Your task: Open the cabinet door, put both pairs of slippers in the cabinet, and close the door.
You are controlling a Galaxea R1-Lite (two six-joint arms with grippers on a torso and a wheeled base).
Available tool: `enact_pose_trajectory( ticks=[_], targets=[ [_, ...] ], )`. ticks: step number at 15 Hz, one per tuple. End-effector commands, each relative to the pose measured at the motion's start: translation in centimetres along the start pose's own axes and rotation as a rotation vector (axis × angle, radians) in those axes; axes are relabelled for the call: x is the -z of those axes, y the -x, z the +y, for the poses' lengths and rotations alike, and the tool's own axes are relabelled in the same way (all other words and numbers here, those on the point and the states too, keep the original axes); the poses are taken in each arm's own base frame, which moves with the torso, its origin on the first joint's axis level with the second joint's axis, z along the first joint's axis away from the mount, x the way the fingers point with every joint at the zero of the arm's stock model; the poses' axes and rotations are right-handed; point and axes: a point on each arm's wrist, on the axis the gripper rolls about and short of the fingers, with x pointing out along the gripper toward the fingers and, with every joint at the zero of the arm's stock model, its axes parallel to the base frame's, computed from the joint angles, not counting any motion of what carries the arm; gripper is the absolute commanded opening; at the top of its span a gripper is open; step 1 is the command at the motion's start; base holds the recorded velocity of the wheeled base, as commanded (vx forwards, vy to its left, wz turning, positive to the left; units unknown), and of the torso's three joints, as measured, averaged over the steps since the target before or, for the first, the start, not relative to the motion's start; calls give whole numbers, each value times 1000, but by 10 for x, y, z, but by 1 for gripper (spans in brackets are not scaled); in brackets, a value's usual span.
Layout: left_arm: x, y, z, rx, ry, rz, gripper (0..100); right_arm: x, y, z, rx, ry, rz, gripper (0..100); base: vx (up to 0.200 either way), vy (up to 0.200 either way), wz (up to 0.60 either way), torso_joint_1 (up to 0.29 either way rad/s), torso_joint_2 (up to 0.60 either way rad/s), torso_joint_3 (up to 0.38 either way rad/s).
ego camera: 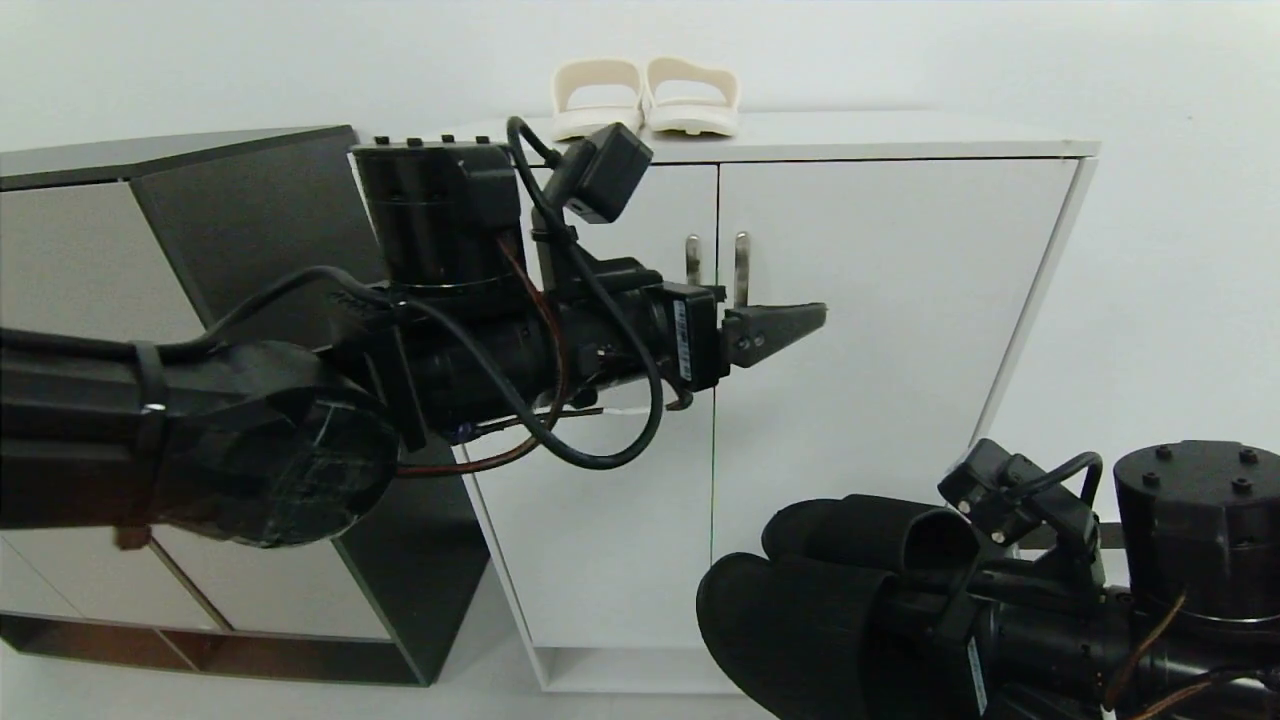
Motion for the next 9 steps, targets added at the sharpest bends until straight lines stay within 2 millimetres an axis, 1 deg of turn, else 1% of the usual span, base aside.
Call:
enact_pose_trajectory(
  ticks=[1, 3, 5, 7, 9],
  targets=[
    [5, -16, 0, 54, 32, 39, 100, 2, -3, 0, -6, -1, 12, 0, 0, 0, 0, 0, 0, 0],
    [-1, -25, 1, 82, 87, 35, 100, 2, -2, 0, -7, -1, 12, 0, 0, 0, 0, 0, 0, 0],
    [-1, -33, 5, 81, 89, 31, 100, 2, -2, 0, -9, 0, 9, 0, 0, 0, 0, 0, 0, 0],
    [2, -35, 9, 64, 98, 48, 100, 1, -2, 0, -7, 0, 4, 0, 0, 0, 0, 0, 0, 0],
    [4, -35, 17, 26, 98, 45, 100, -1, -1, 0, -7, 2, -16, 0, 0, 0, 0, 0, 0, 0]
  ],
)
